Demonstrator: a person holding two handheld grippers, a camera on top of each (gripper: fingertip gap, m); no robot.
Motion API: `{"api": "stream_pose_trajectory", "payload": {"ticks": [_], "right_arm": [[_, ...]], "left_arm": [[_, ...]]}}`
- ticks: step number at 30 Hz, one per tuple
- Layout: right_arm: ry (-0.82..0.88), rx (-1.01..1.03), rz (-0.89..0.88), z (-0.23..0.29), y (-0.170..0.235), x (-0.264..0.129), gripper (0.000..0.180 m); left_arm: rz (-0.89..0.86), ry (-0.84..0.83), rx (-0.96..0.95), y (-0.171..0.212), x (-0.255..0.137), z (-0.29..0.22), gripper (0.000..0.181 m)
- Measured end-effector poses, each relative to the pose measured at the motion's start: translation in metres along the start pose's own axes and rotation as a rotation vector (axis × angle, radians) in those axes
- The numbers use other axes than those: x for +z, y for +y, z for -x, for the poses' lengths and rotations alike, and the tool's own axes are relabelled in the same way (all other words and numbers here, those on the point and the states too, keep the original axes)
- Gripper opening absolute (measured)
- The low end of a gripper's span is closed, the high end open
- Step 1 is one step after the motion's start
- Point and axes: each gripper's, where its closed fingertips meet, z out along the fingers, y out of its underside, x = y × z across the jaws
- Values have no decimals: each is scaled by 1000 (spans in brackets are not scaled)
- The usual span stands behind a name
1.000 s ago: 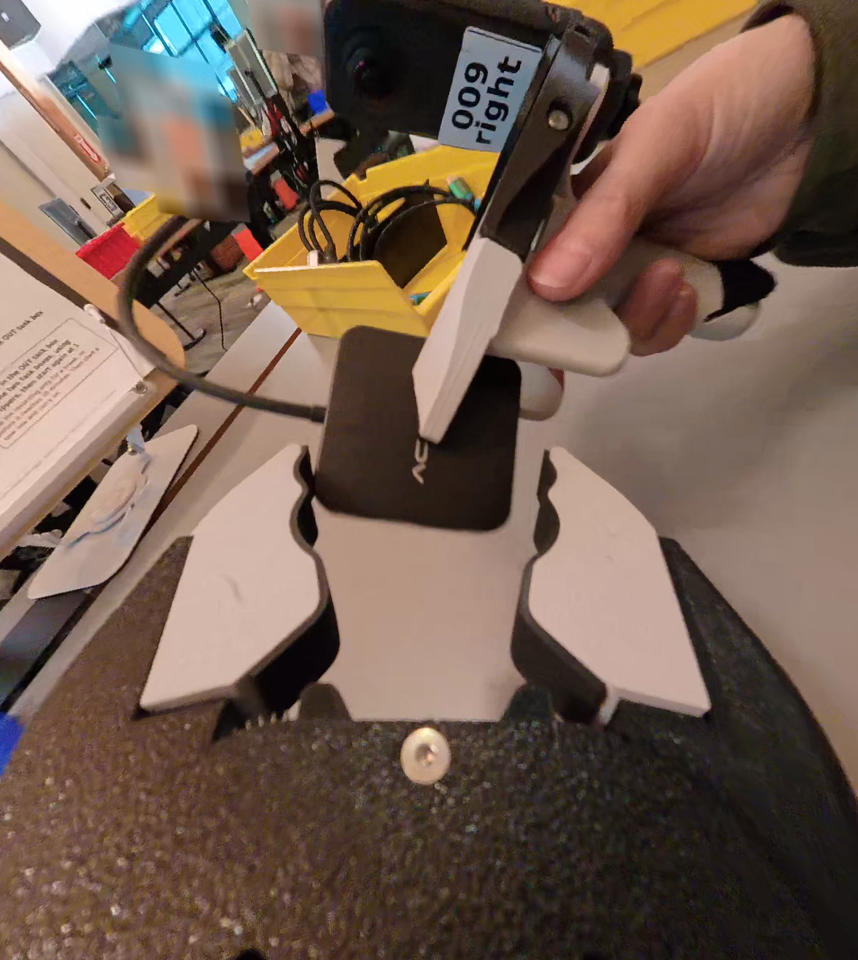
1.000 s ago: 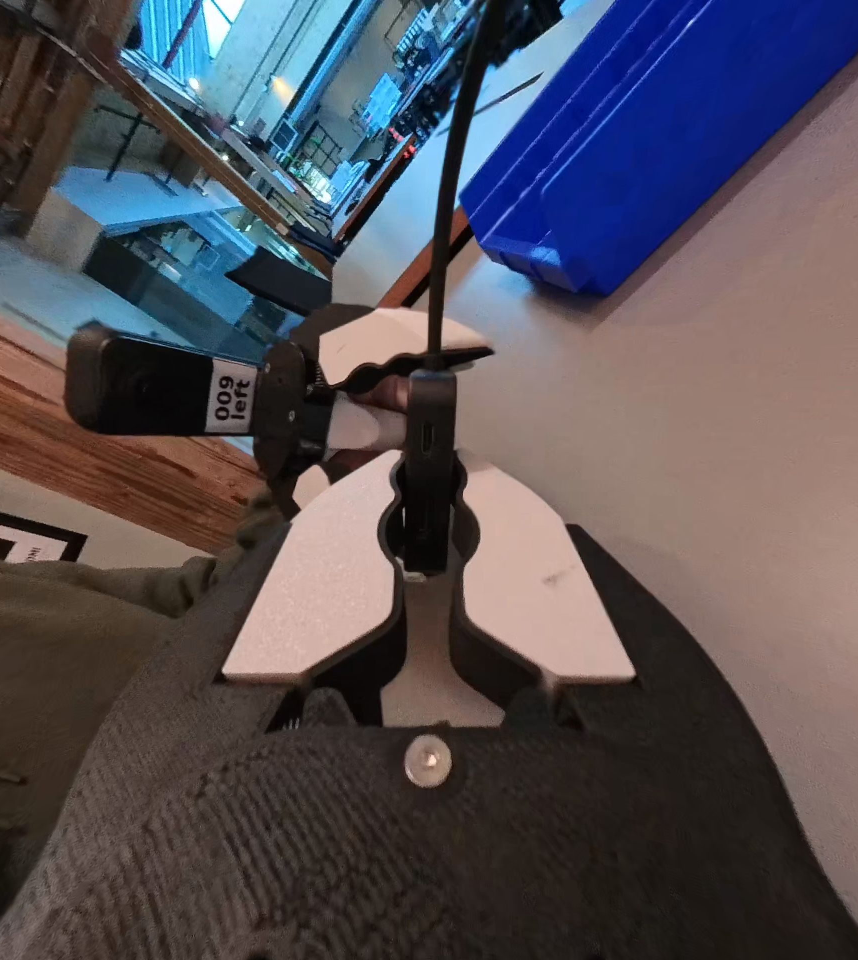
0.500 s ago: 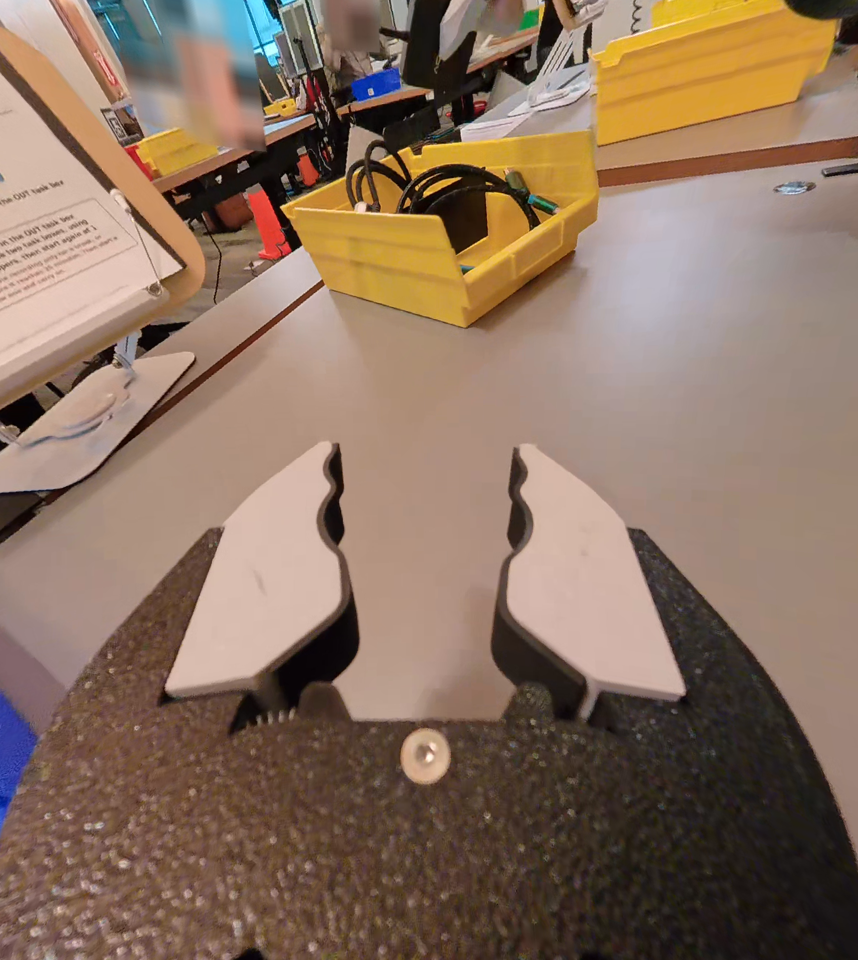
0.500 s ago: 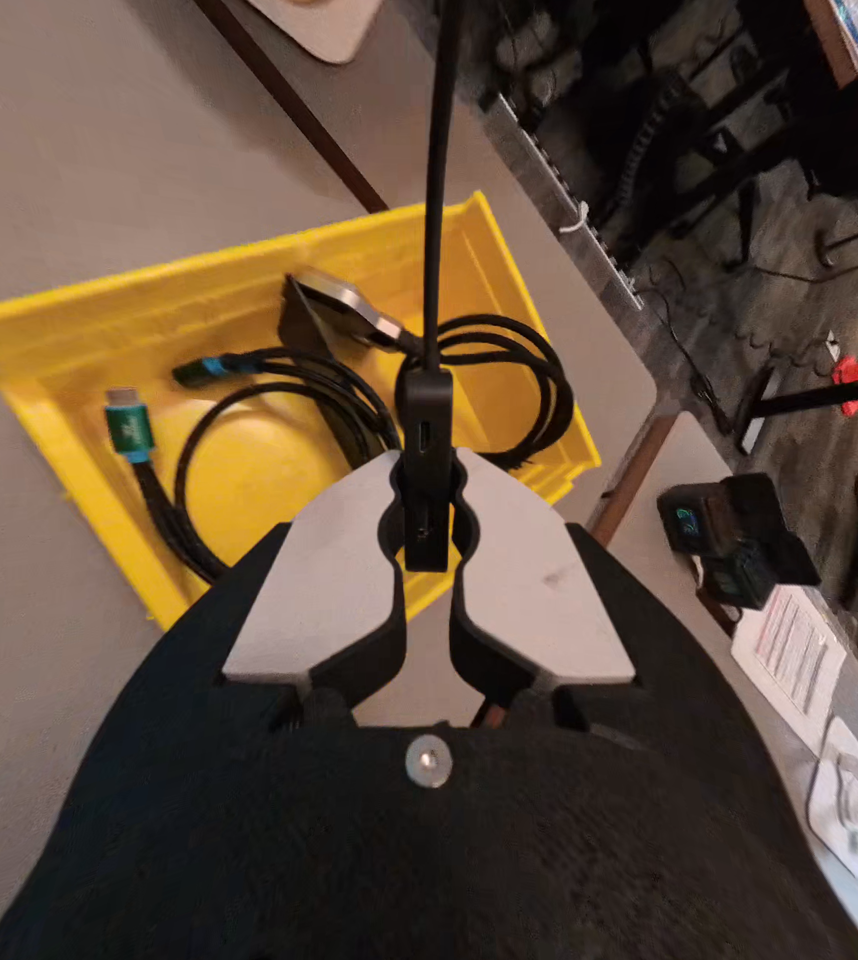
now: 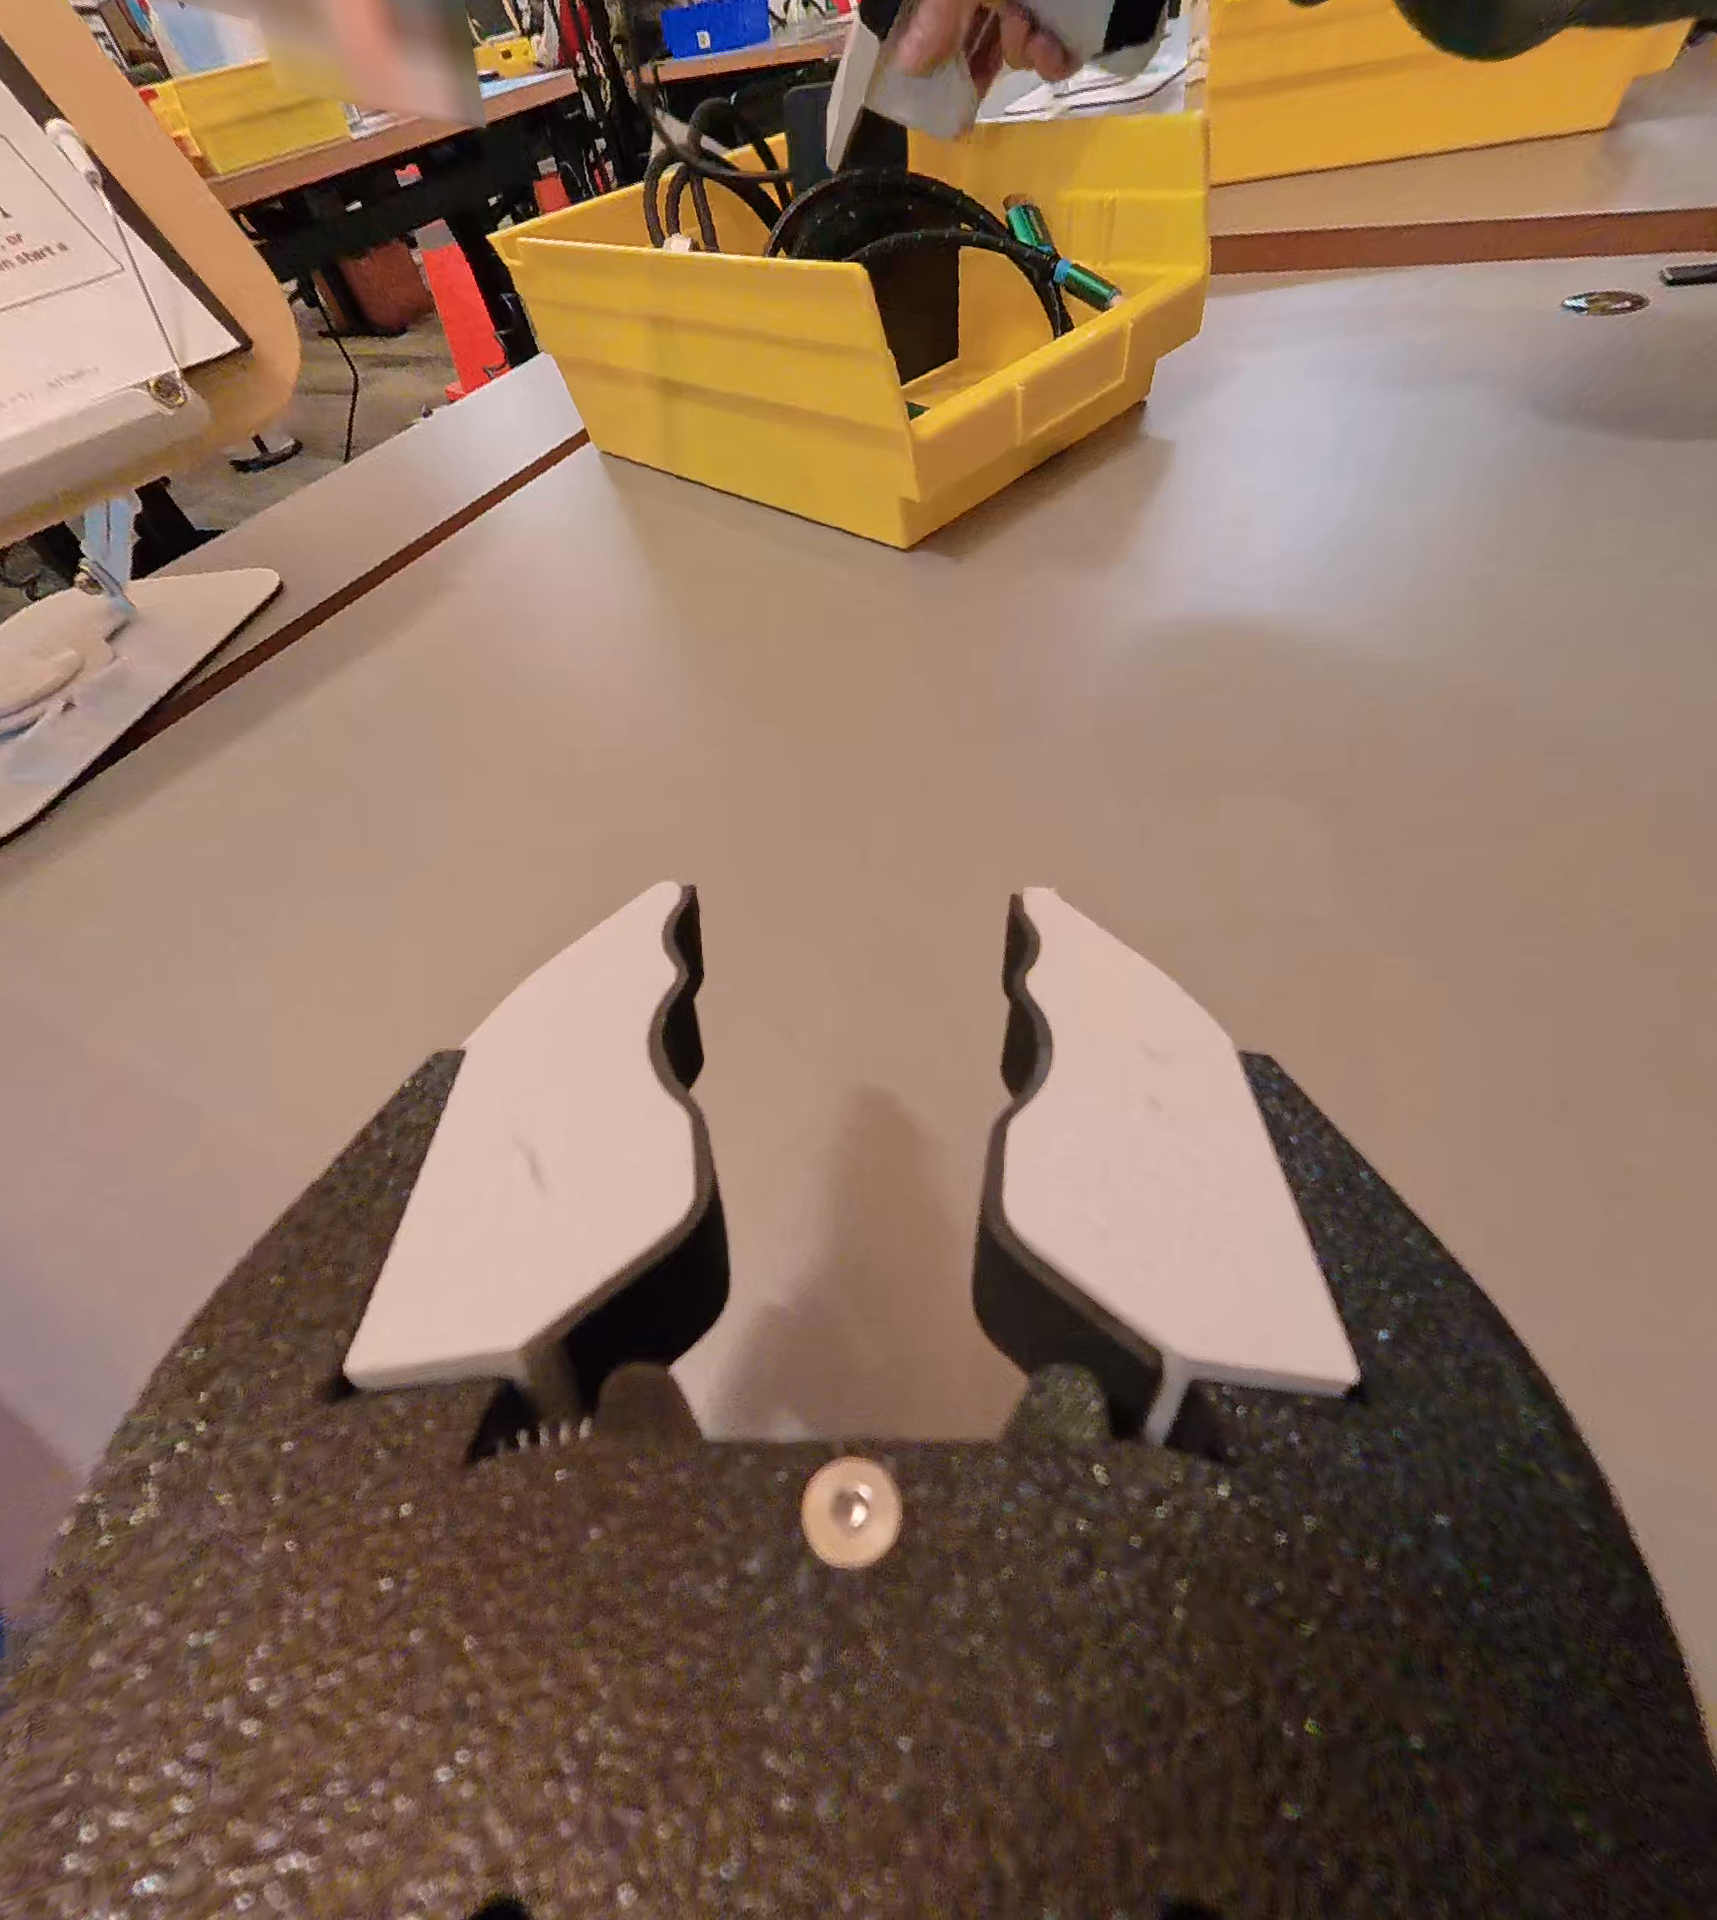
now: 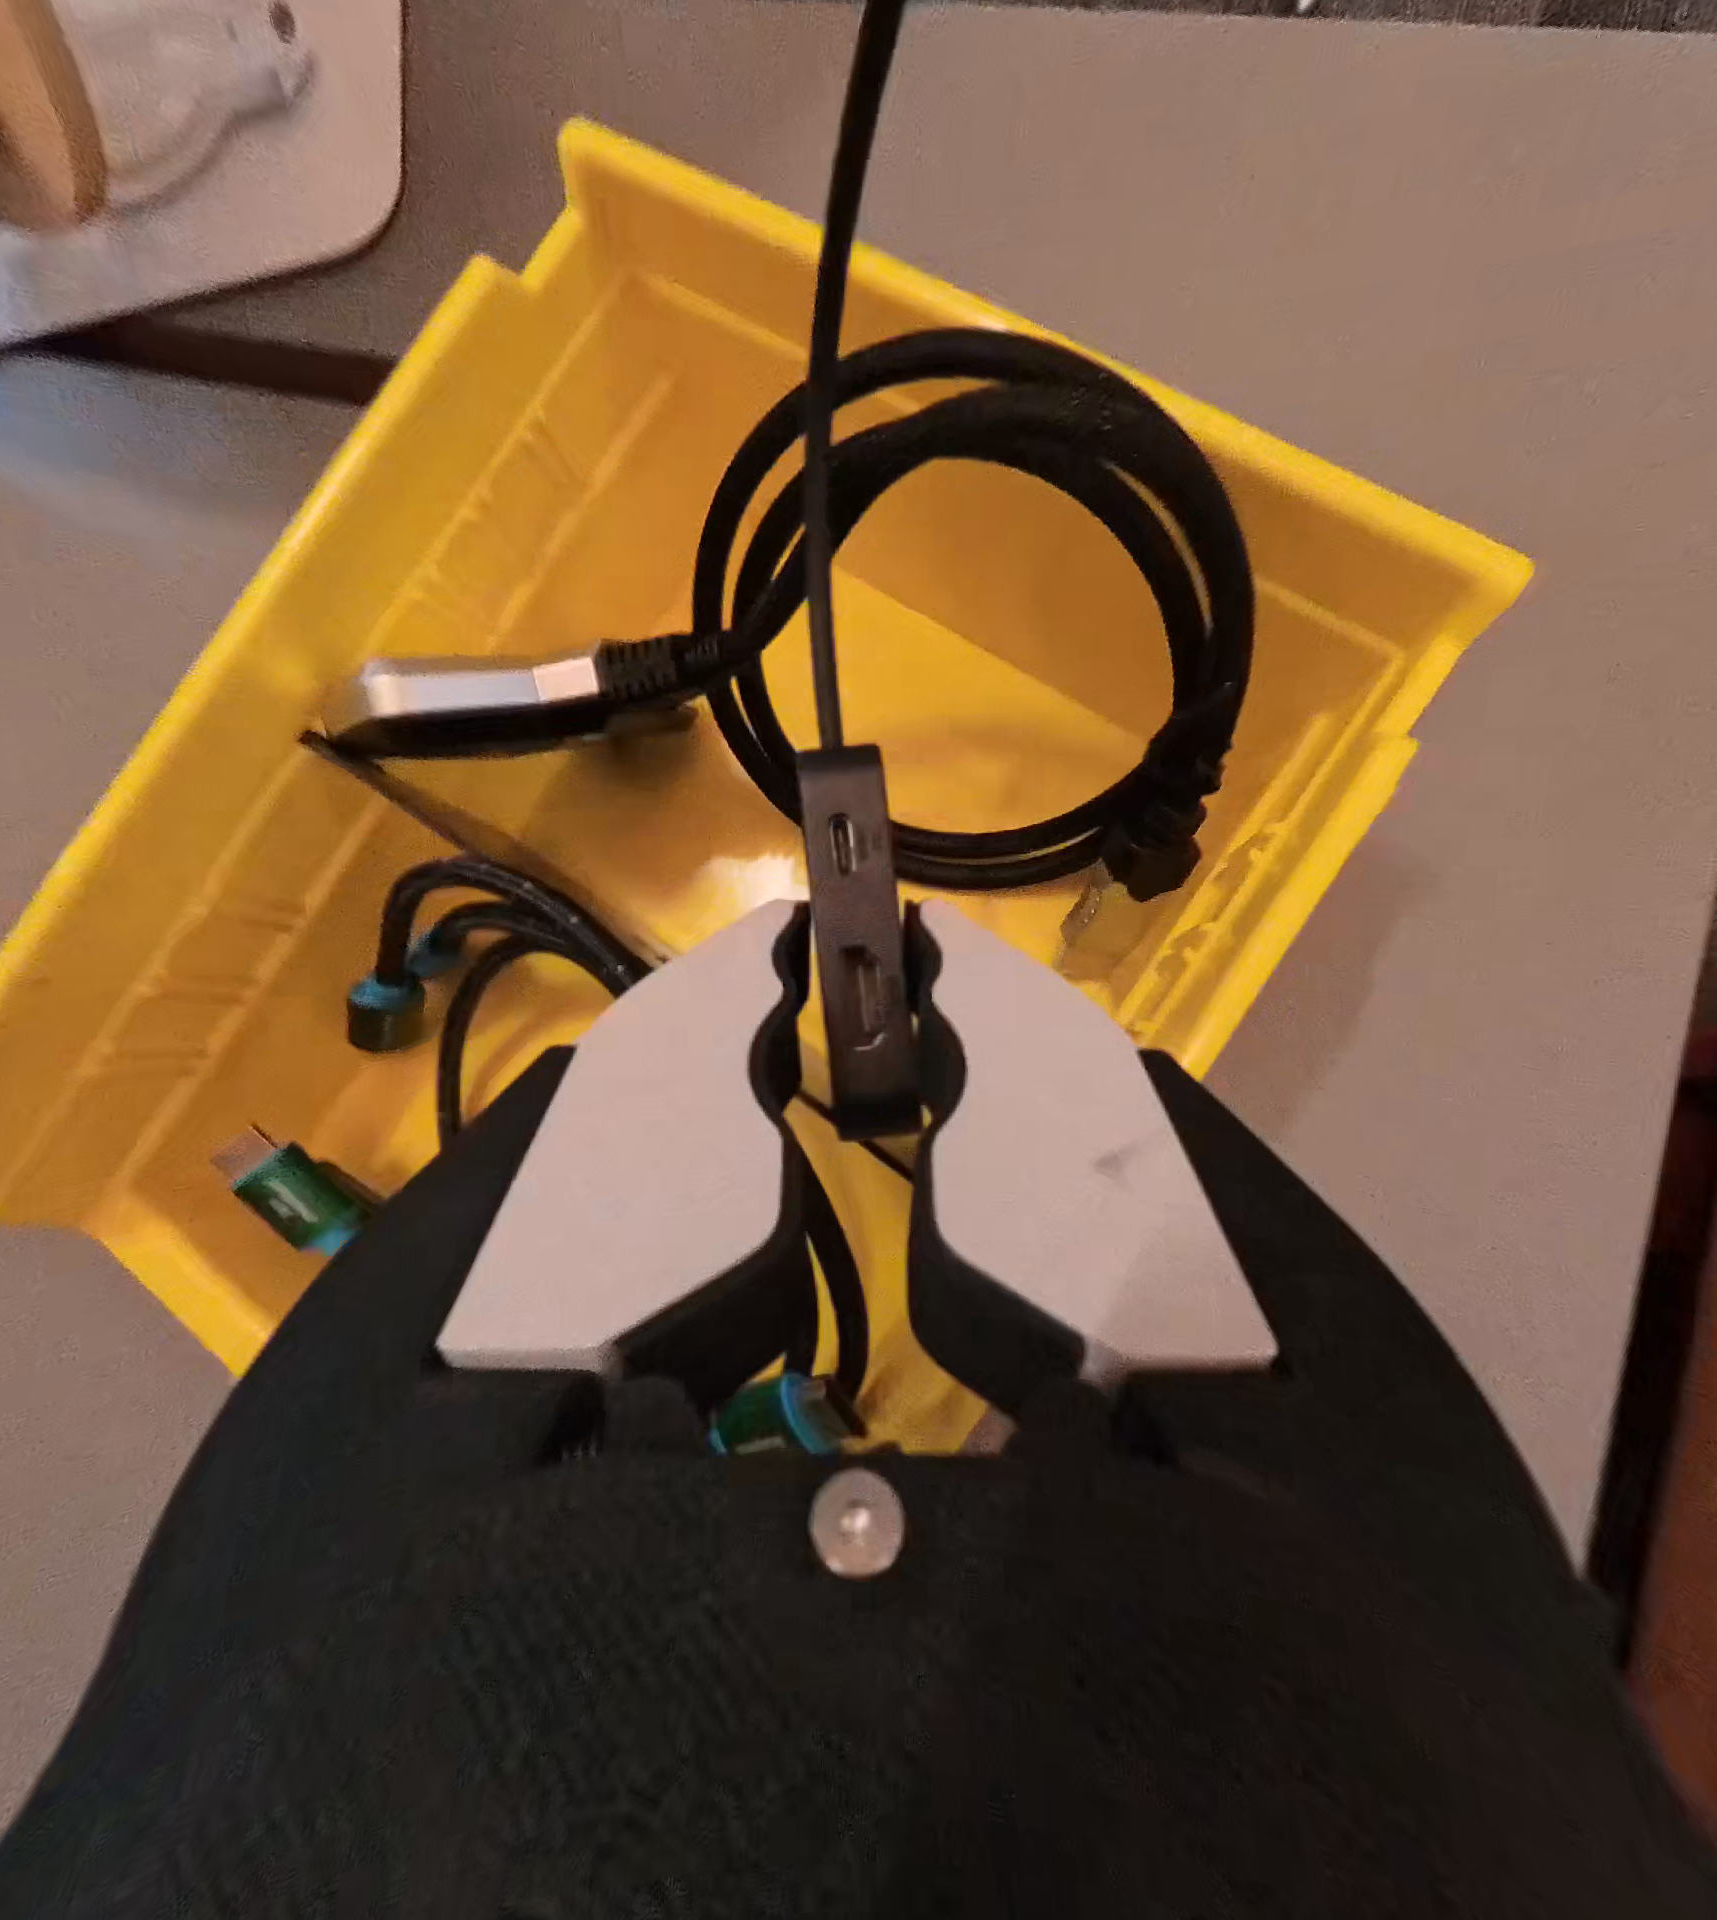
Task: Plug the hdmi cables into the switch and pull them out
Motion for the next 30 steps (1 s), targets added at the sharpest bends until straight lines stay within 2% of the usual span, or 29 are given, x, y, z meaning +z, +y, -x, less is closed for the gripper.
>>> {"api": "stream_pose_trajectory", "payload": {"ticks": [1,2,3,6,9,14,19,22,25,27,30], "right_arm": [[-22,61,-28,0,-4,-1,29],[-52,89,-36,3,-5,-2,39],[-44,88,-39,1,-6,-5,38],[105,14,-46,-17,-6,-16,51],[163,-60,-41,-17,-2,-31,57],[181,-106,-301,16,6,-73,58],[156,-128,-606,68,49,-125,51],[178,-202,-649,81,72,-141,53],[210,-198,-624,76,90,-148,56],[243,-156,-682,67,86,-155,55],[206,-116,-701,67,83,-154,58]], "left_arm": [[-3,2,-5,0,0,0,55],[-6,2,-11,-1,-1,1,54],[-7,2,-15,-1,-1,1,54],[-8,3,-17,-1,-1,1,54],[-2,6,-14,0,0,1,54],[12,8,-8,1,1,0,53],[23,-6,12,2,2,-1,52],[57,-41,-8,5,7,2,52],[57,-63,-170,-15,34,0,52],[69,-64,-234,-39,59,-4,55],[132,-97,-294,-77,102,-1,63]]}}
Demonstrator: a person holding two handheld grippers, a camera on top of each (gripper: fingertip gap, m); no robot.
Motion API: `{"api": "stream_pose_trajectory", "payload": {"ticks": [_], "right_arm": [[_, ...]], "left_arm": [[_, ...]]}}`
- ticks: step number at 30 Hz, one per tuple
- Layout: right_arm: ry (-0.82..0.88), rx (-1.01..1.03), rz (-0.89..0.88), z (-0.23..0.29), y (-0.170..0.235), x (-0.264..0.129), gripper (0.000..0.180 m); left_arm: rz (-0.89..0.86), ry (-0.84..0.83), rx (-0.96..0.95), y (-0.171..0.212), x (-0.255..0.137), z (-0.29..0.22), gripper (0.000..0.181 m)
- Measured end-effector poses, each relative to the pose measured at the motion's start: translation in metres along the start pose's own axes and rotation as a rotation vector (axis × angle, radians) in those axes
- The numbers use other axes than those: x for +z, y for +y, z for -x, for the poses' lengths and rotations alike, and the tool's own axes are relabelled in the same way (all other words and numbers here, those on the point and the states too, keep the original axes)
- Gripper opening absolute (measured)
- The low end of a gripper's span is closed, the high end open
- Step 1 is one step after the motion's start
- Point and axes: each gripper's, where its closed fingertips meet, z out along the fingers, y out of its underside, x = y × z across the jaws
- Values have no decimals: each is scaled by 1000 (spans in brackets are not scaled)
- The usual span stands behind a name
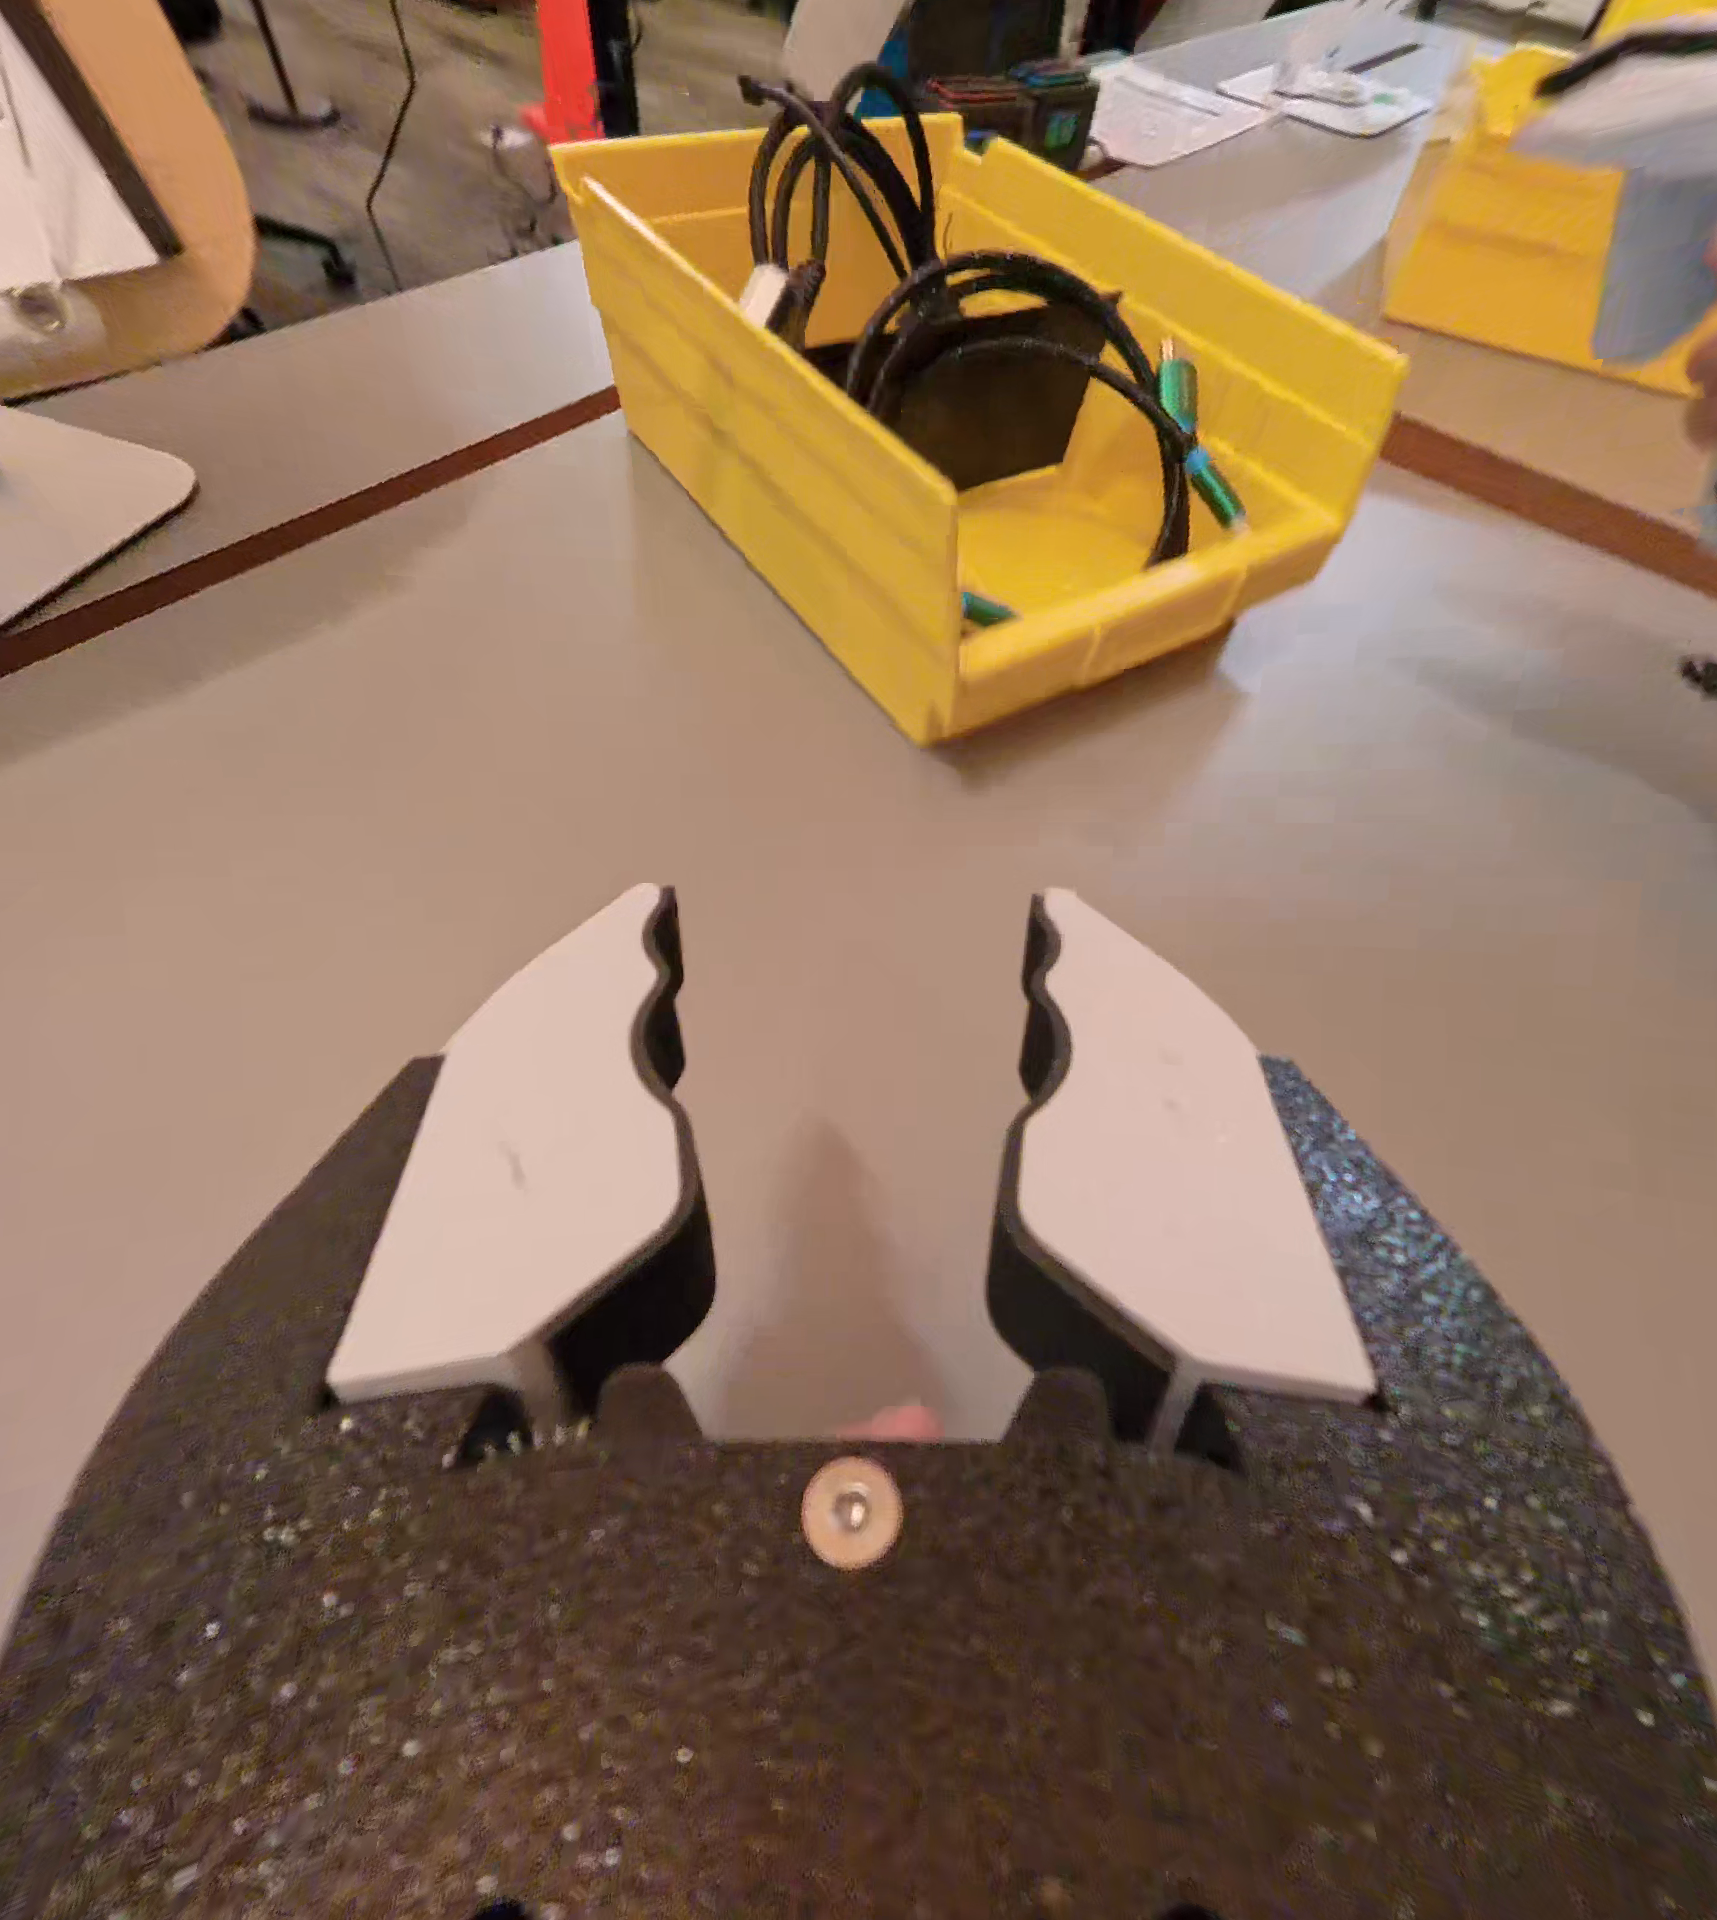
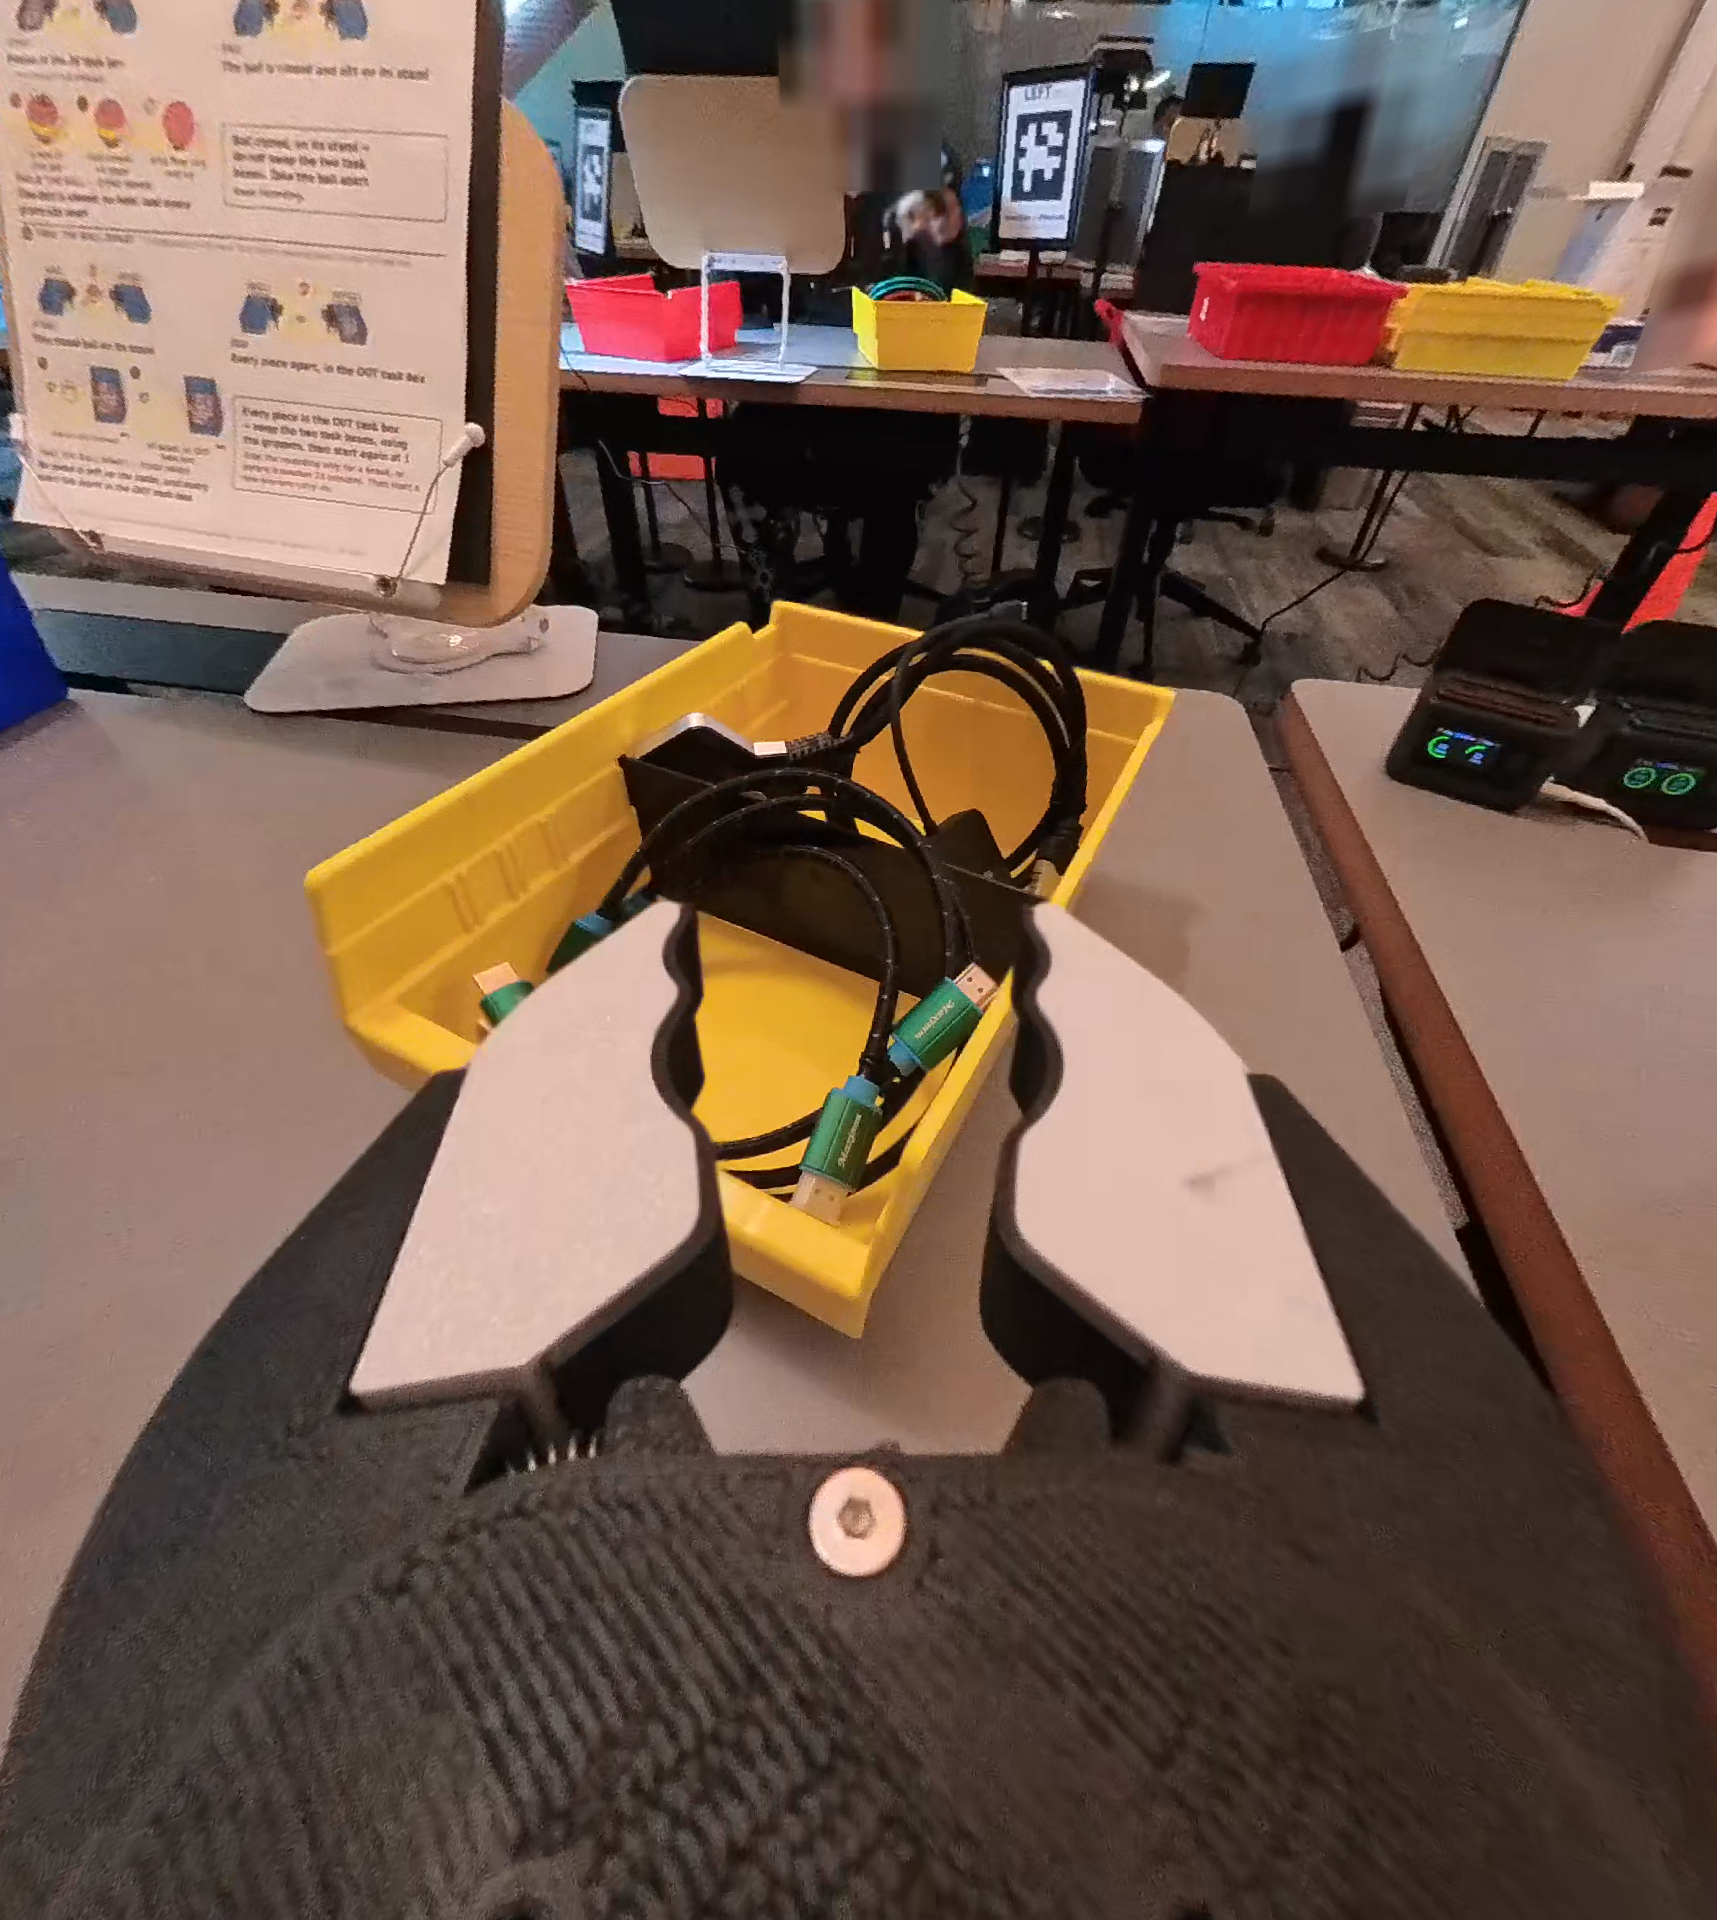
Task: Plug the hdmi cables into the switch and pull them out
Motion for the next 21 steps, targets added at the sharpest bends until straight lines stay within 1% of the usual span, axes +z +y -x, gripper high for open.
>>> {"api": "stream_pose_trajectory", "payload": {"ticks": [4,6,8,11,15,17,18,19,20,21], "right_arm": [[-15,-5,35,1,10,7,64],[-10,-16,40,-1,12,7,67],[1,-18,41,-4,12,7,69],[-11,3,40,-7,14,5,69],[-17,20,39,-9,15,5,69],[-19,27,39,-9,15,7,68],[-31,31,38,-6,14,9,68],[-44,32,39,-2,14,10,68],[-57,28,44,2,14,10,68],[-68,18,49,5,14,11,68]], "left_arm": [[109,-48,-34,-49,62,-10,73],[179,-80,-39,-64,94,-9,75],[258,-102,-12,-71,123,-6,75],[350,-138,10,-69,154,4,74],[382,-153,-33,-58,173,8,69],[452,-196,-32,-43,182,18,61],[488,-169,-51,-34,187,16,63],[490,-124,-72,-29,191,10,52],[448,-101,-86,-32,193,6,26],[429,-155,-78,-33,192,12,17]]}}
